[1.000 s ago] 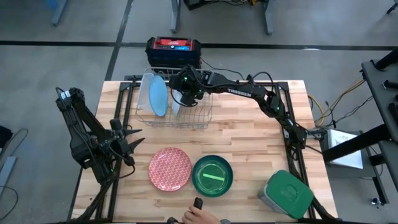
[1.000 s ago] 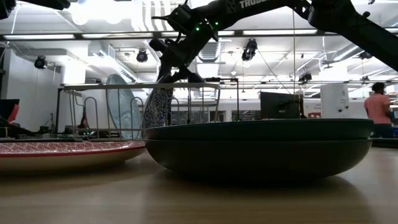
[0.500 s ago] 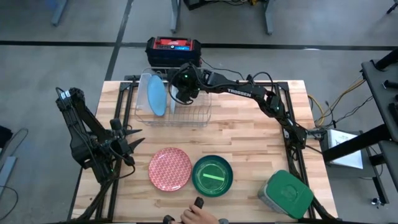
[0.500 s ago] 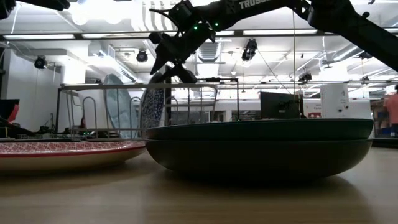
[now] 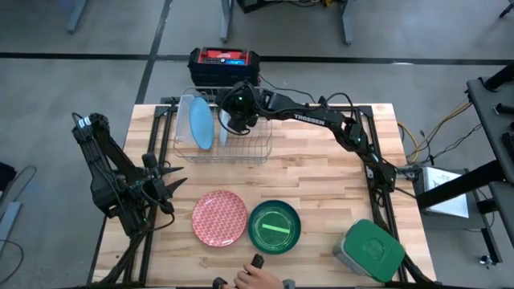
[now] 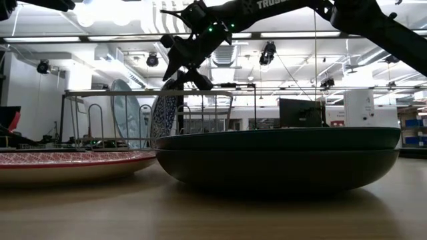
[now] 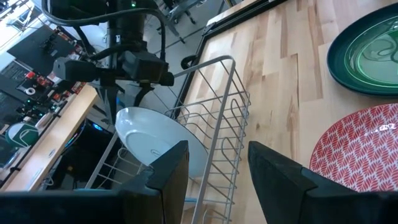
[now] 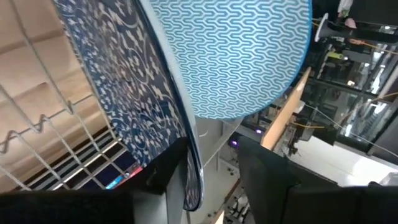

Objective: Sort dishes
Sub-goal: Put the blue patterned plate into the dish rack

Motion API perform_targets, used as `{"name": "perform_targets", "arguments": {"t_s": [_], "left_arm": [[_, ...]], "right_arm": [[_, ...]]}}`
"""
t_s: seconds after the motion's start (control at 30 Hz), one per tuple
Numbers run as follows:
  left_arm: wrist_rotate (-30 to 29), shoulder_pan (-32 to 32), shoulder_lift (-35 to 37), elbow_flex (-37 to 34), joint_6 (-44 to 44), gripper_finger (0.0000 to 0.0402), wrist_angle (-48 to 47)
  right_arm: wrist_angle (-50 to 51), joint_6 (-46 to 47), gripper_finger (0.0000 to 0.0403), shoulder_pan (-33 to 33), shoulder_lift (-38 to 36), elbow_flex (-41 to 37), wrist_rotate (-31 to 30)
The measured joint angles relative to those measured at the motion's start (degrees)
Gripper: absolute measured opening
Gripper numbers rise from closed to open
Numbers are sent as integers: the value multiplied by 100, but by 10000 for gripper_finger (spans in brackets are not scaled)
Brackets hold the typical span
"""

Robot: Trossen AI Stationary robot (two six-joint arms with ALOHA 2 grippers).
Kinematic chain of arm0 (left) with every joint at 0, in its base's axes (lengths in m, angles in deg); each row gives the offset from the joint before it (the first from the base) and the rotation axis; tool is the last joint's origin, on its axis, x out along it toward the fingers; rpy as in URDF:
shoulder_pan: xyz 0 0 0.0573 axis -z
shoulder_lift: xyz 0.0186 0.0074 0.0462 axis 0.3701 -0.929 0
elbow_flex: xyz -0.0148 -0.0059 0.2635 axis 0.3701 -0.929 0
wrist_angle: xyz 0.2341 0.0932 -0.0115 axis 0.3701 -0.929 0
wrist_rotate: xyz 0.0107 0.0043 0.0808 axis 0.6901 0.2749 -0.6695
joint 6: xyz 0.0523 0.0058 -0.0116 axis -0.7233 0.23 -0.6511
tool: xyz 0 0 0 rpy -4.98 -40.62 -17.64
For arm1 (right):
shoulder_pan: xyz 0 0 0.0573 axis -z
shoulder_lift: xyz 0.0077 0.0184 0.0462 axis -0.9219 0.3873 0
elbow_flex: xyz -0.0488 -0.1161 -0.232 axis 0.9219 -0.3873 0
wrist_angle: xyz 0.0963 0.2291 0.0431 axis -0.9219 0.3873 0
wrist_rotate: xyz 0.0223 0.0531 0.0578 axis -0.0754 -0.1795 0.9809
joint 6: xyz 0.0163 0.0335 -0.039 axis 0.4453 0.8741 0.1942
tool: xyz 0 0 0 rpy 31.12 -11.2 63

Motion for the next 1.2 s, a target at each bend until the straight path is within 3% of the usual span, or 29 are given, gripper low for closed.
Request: {"name": "perform_targets", "arguments": {"t_s": [0.37, 0.53, 0.7, 1.2], "left_arm": [[-2, 0, 0, -2, 0, 156, 0], [-5, 0, 0, -2, 0, 156, 0], [-7, 1, 0, -2, 0, 156, 0], [-150, 0, 0, -13, -2, 156, 0]], "right_arm": [[293, -65, 66, 4, -4, -7, 44], [346, -201, 11, 6, -23, -7, -20], [391, -327, 5, 20, -28, 105, -41], [494, -182, 1, 20, -279, 509, -898]]}}
